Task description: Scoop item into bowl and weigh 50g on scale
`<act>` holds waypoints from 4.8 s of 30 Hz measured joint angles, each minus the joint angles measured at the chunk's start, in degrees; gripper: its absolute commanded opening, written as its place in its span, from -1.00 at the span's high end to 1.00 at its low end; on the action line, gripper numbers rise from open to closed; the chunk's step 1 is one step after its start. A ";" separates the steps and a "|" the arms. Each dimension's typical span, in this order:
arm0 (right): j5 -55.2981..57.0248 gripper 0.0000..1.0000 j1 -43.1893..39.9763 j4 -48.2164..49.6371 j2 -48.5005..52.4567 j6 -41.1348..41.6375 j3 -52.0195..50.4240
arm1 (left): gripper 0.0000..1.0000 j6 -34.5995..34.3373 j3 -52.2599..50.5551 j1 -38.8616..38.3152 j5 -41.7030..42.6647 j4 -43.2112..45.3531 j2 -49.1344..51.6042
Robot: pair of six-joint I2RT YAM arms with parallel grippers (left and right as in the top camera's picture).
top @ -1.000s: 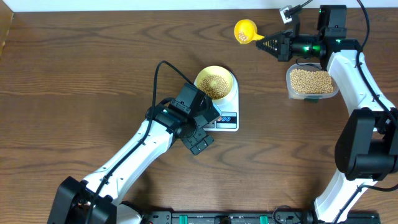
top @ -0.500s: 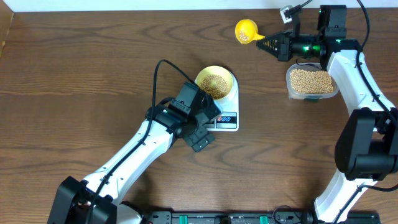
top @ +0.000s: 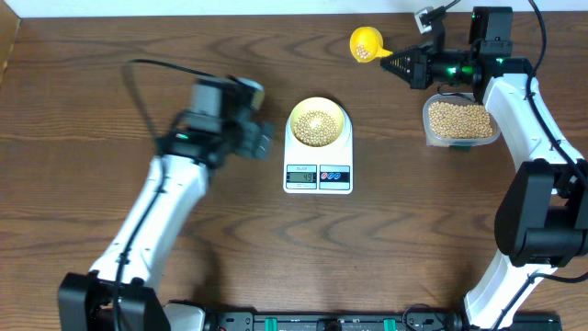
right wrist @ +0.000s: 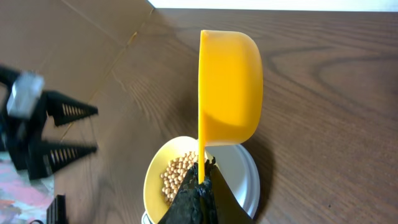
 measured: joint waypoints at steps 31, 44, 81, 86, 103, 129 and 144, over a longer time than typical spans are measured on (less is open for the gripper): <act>0.07 0.98 0.02 0.35 0.00 0.59 0.00 | -0.96 -4.61 0.17 7.74 0.76 2.60 0.00; 2.67 0.98 0.02 2.58 0.00 1.70 0.00 | -0.96 -4.55 0.20 14.03 -26.32 20.26 2.21; -19.06 0.98 0.02 5.09 0.00 6.54 0.00 | -0.96 -4.55 0.20 18.47 -17.00 15.89 3.65; -21.51 0.98 0.02 5.07 0.00 6.54 0.00 | -0.96 -4.55 0.20 18.47 -8.02 10.69 3.65; -22.16 0.98 0.02 5.07 0.00 4.09 0.00 | -0.96 -2.10 0.20 0.57 12.11 -15.37 3.65; -16.02 0.98 0.15 0.70 0.00 3.02 0.00 | -0.96 16.33 -1.38 -23.23 4.83 -24.17 3.72; -12.63 0.98 0.76 0.57 0.00 2.47 0.00 | -0.96 1.16 -3.85 0.48 -5.31 1.03 4.04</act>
